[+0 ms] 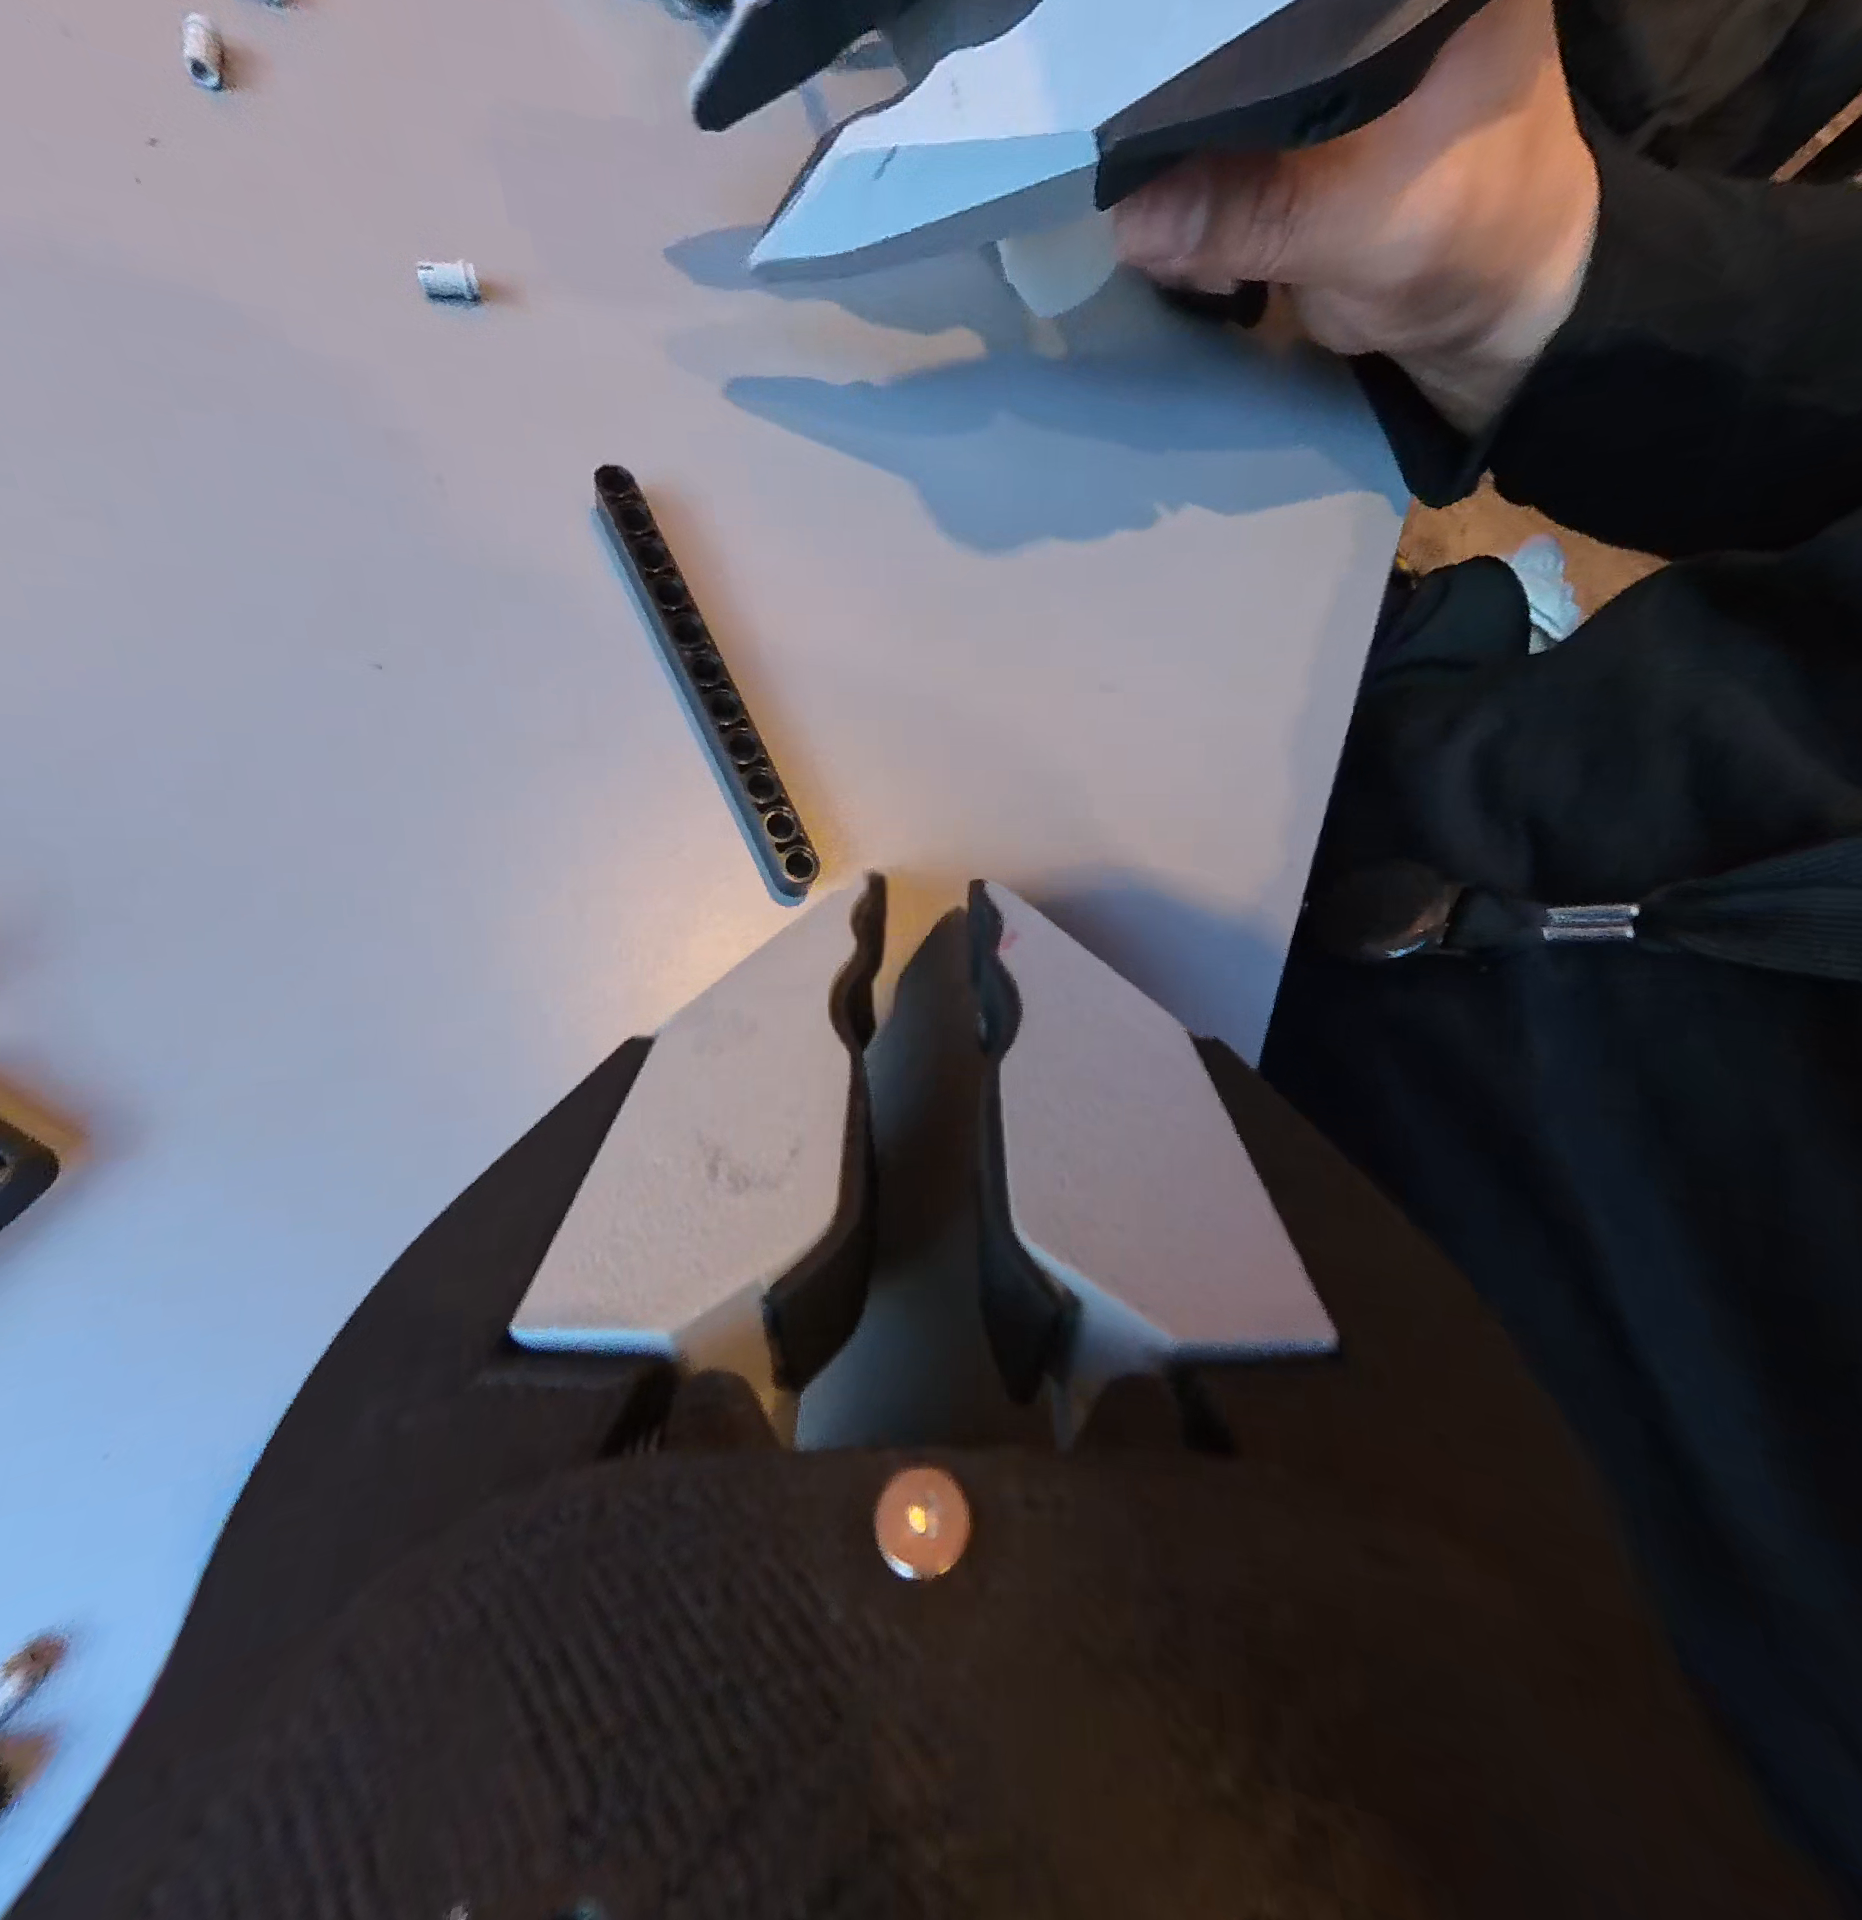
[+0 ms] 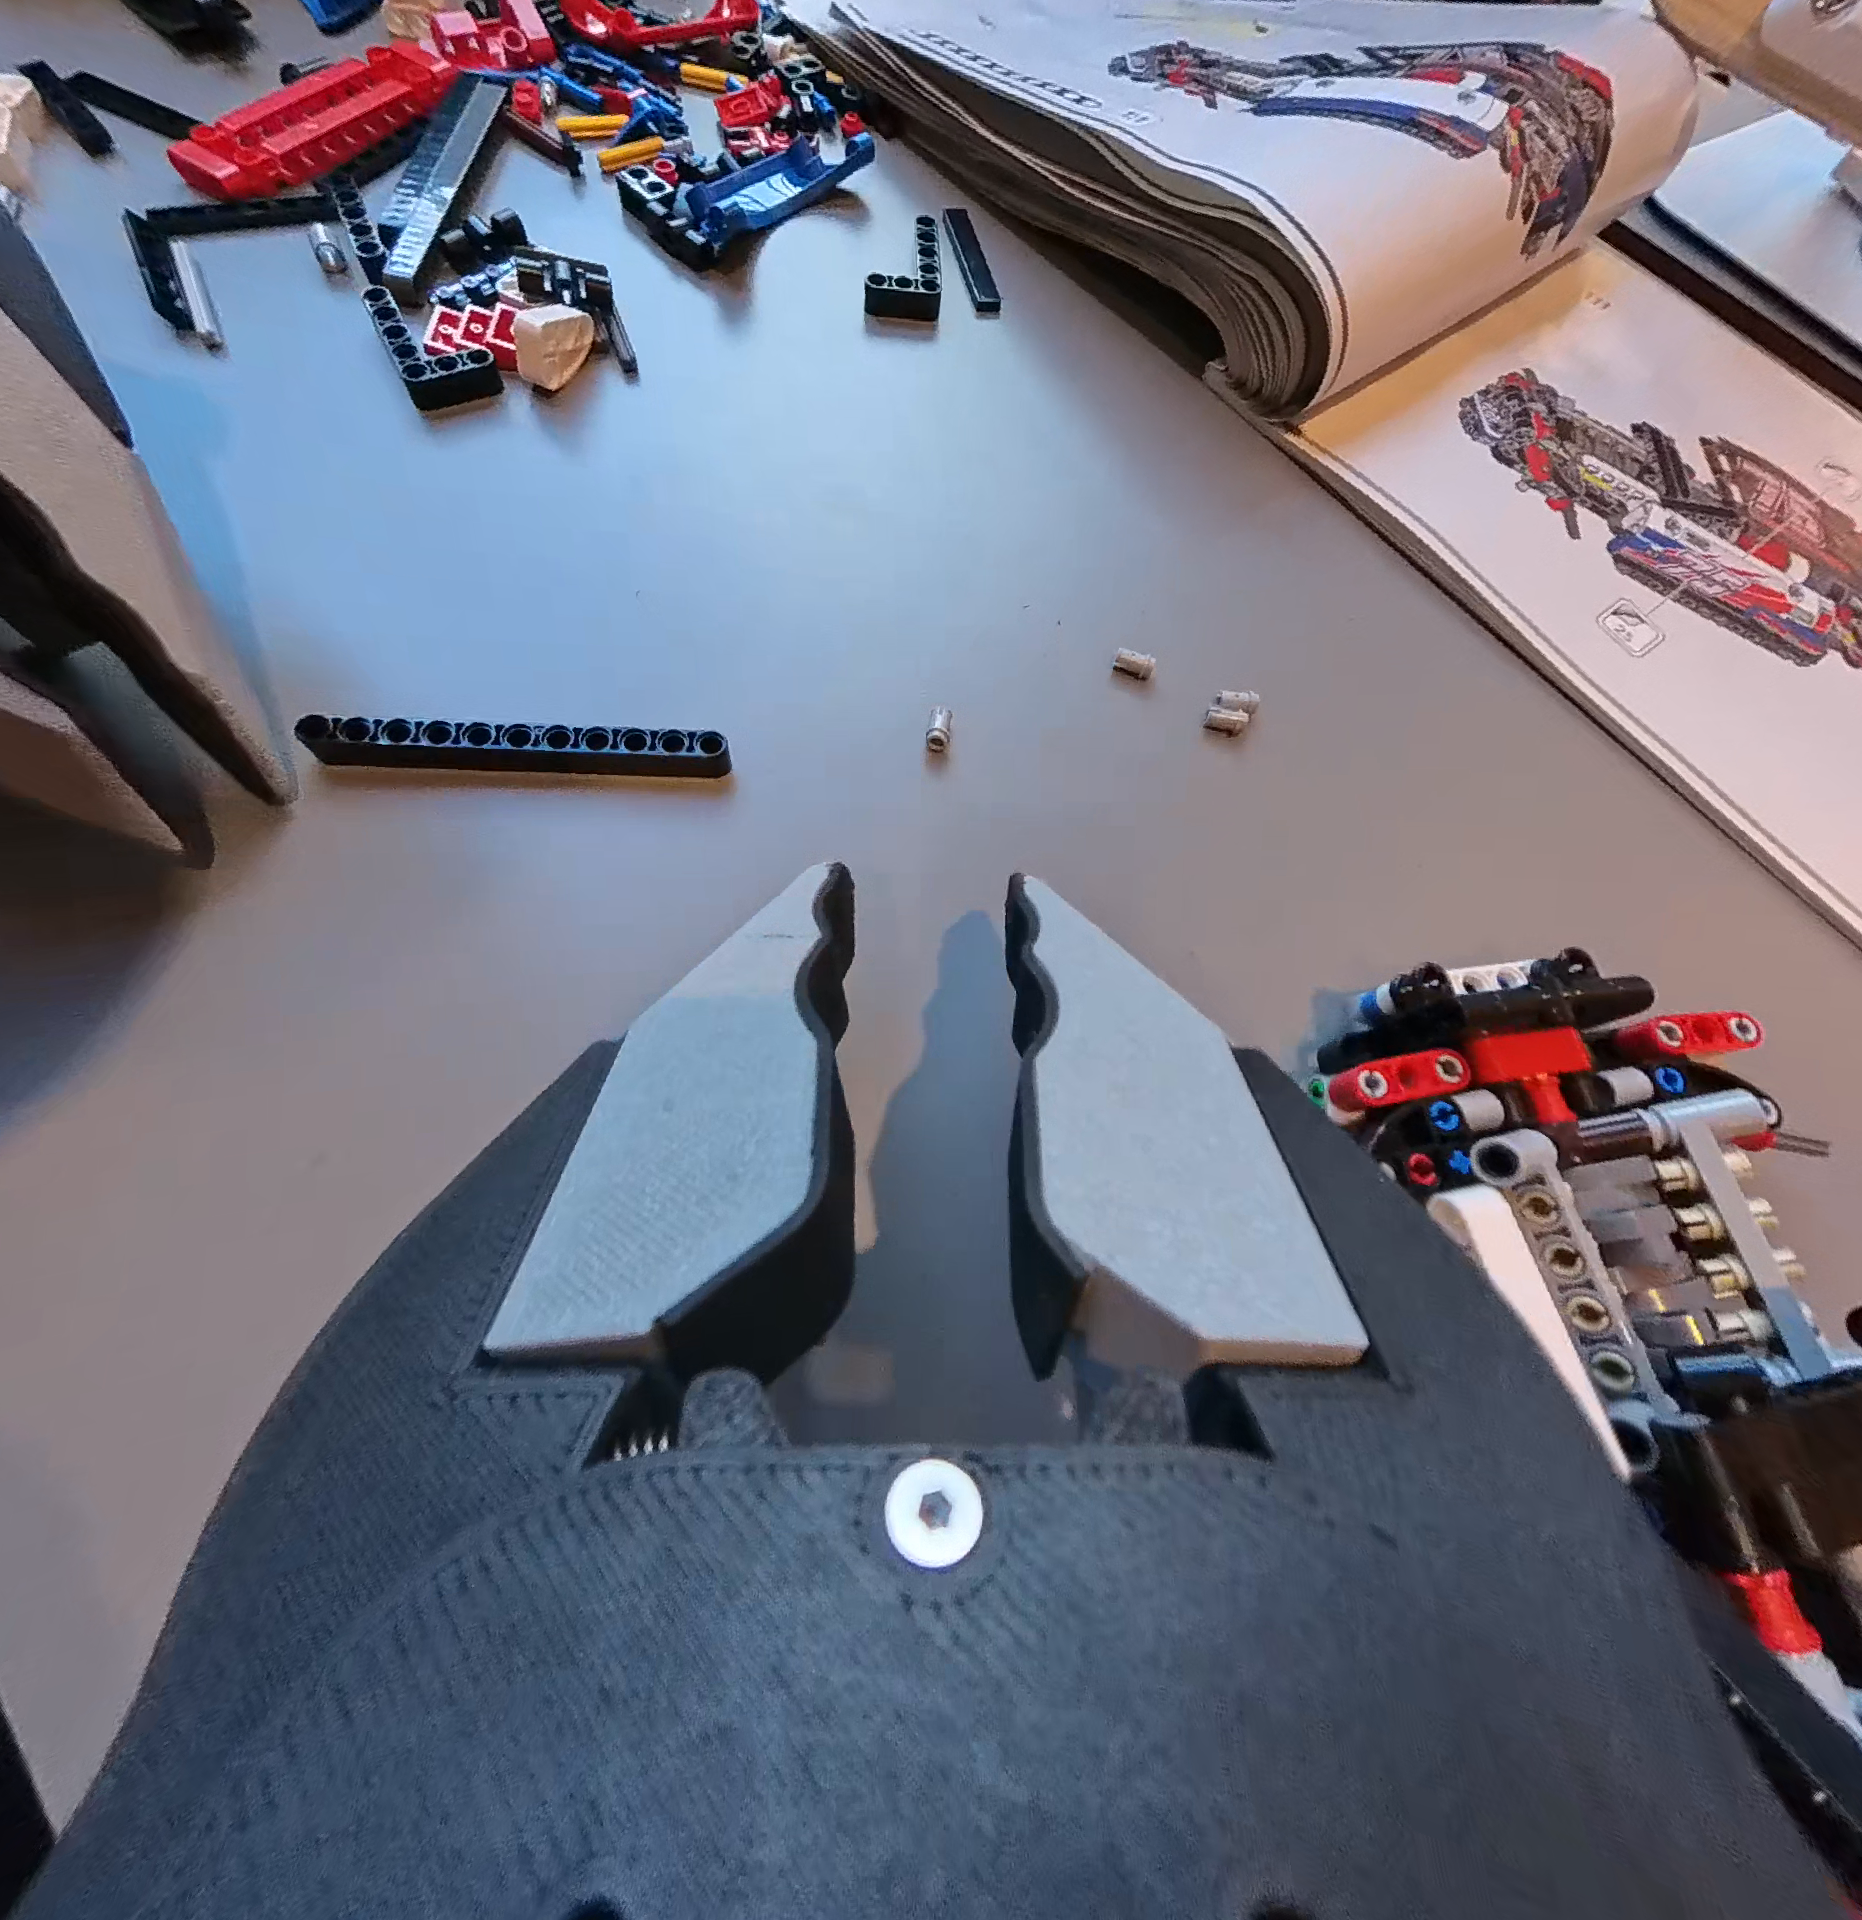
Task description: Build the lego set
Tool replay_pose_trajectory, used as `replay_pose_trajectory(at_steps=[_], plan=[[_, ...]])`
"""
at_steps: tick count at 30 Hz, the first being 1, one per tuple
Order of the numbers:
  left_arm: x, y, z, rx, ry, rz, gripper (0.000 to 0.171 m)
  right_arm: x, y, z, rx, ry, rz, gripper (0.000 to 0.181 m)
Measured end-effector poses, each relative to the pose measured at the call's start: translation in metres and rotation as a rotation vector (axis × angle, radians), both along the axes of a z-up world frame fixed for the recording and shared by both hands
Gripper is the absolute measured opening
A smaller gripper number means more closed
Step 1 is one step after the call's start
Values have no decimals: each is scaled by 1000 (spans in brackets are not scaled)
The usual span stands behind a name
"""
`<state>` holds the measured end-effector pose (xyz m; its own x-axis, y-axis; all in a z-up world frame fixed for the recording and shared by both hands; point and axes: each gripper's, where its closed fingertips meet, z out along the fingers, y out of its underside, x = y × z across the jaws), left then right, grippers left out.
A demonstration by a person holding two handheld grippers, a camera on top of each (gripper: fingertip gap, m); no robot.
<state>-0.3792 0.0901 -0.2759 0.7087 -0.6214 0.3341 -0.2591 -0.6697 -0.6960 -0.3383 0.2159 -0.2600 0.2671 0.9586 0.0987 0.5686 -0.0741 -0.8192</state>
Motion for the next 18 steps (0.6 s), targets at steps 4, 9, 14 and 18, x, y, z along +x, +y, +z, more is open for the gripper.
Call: replay_pose_trajectory(at_steps=[4,9,14,18], plan=[[-8,4,2,7,-6,60,21,-1,3,-4,-10,-21,-17,23],[-14,7,3,17,-3,113,30,-15,7,-7,10,-53,-3,23],[-18,10,1,36,43,130,24,-35,14,-9,18,-70,14,23],[-25,11,0,56,82,146,23,-46,19,-15,15,-108,20,24]])
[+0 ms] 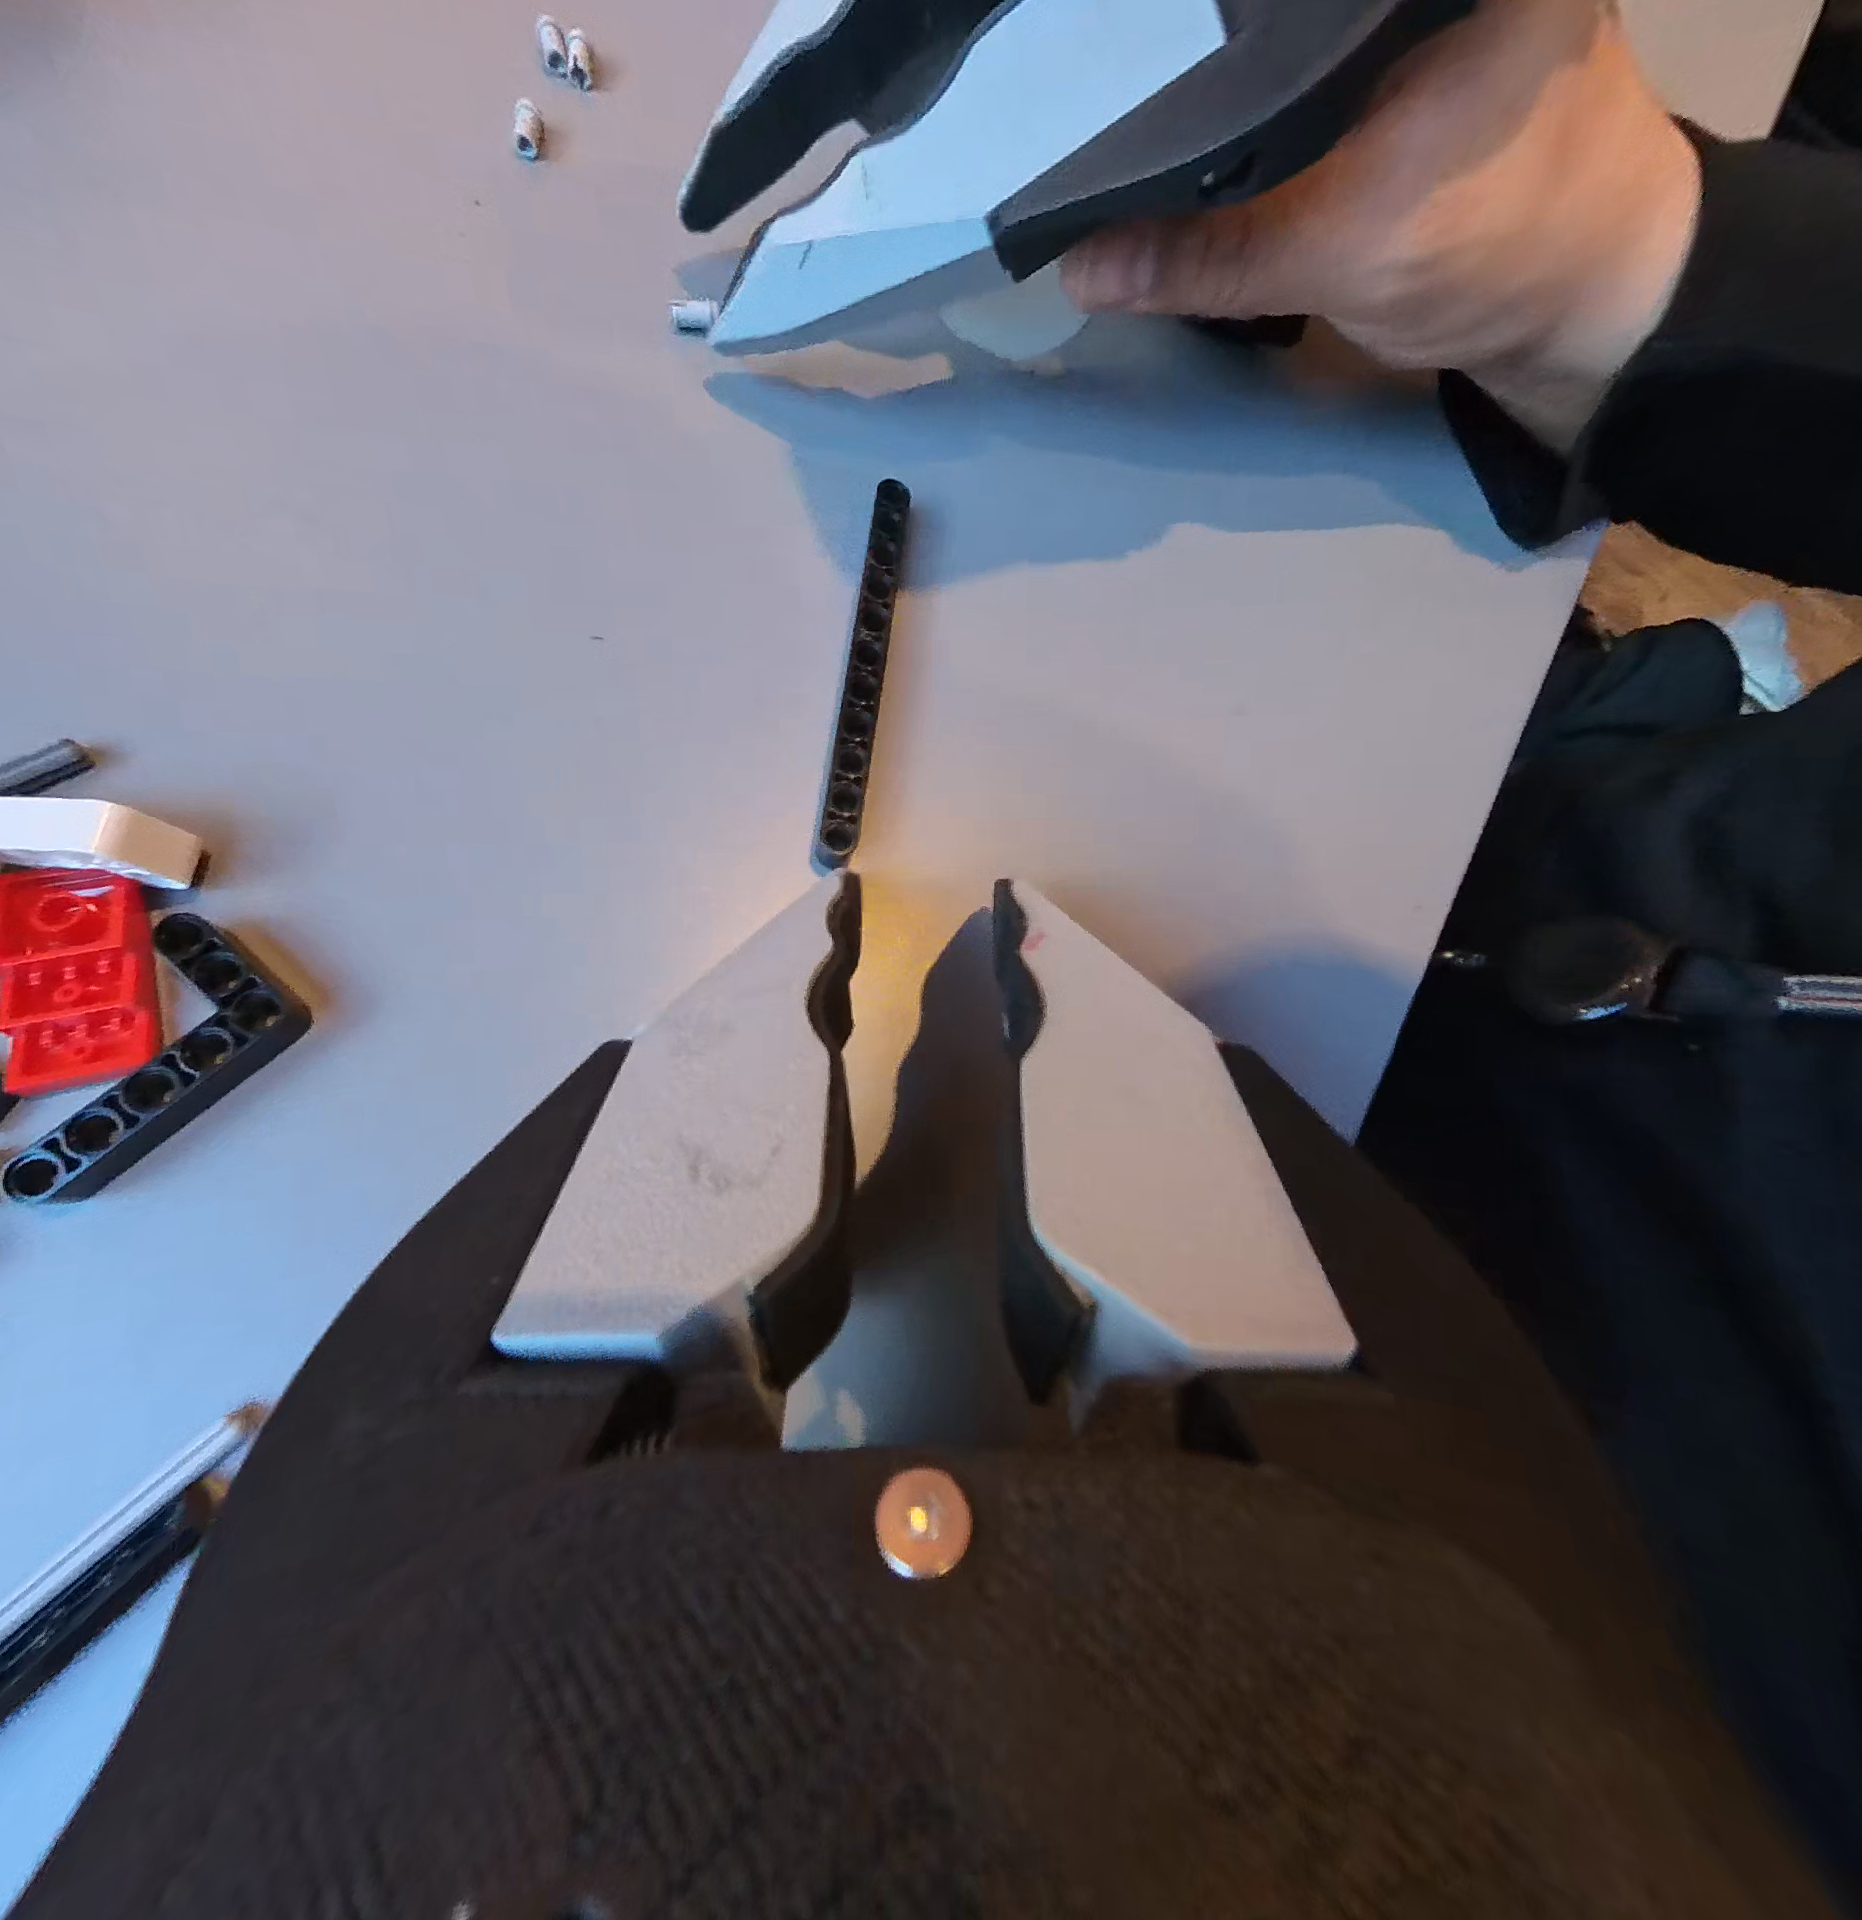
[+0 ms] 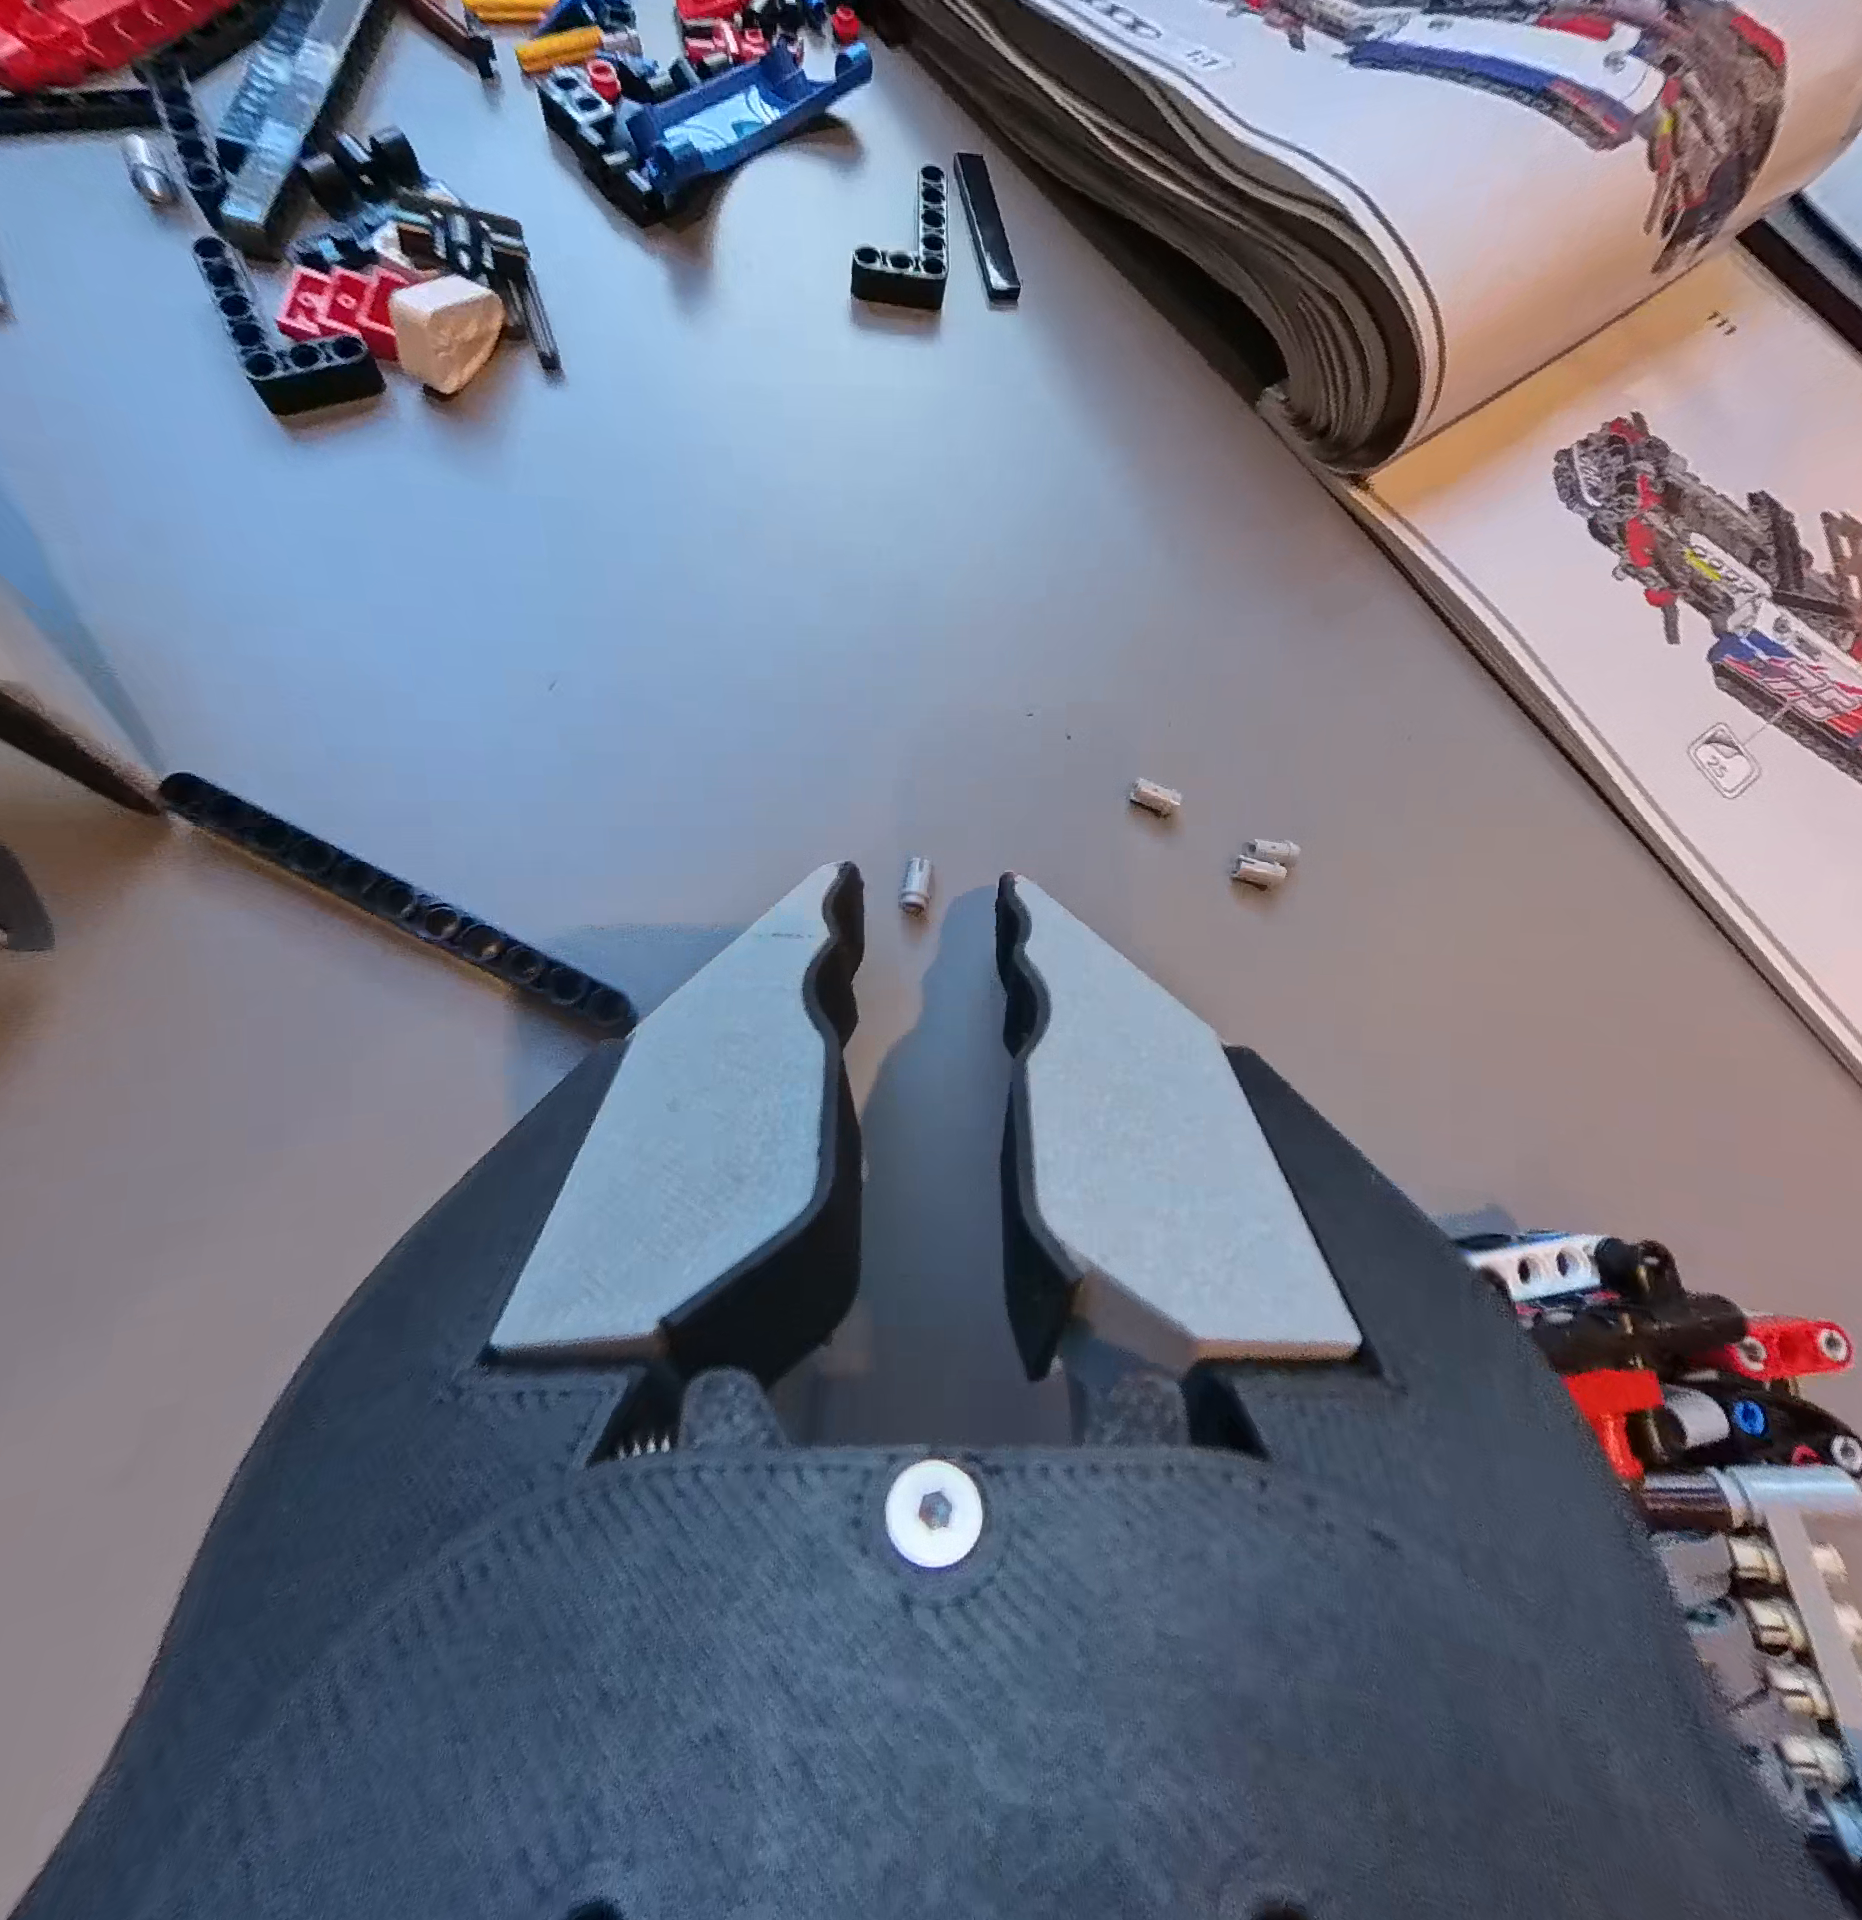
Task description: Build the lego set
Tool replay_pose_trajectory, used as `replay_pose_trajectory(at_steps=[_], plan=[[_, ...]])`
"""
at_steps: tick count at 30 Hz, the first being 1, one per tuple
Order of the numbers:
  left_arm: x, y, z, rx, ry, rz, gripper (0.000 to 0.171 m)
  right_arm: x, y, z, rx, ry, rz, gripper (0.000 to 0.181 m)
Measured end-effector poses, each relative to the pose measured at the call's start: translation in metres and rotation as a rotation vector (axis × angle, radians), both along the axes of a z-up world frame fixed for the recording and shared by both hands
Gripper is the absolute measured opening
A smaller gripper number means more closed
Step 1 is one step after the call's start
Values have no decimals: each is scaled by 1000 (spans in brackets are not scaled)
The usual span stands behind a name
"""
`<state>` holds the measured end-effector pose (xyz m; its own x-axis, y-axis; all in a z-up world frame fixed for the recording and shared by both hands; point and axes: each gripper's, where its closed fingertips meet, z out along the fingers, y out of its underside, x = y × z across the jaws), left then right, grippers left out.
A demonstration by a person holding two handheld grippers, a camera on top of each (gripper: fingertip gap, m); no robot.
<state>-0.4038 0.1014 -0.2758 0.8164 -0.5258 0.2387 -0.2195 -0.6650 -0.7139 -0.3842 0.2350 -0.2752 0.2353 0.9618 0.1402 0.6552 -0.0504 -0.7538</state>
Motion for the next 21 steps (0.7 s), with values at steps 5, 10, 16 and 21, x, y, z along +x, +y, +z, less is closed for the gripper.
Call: replay_pose_trajectory(at_steps=[5,10,16,21], plan=[[-4,0,0,0,-2,10,23,-2,0,-7,-30,-39,10,14],[-12,3,0,13,79,4,27,-3,-3,-7,-37,-32,34,3],[-13,15,11,129,295,-97,22,-5,-44,11,-317,77,196,3],[7,30,25,256,398,-188,14,1,-74,41,-576,157,309,3]])
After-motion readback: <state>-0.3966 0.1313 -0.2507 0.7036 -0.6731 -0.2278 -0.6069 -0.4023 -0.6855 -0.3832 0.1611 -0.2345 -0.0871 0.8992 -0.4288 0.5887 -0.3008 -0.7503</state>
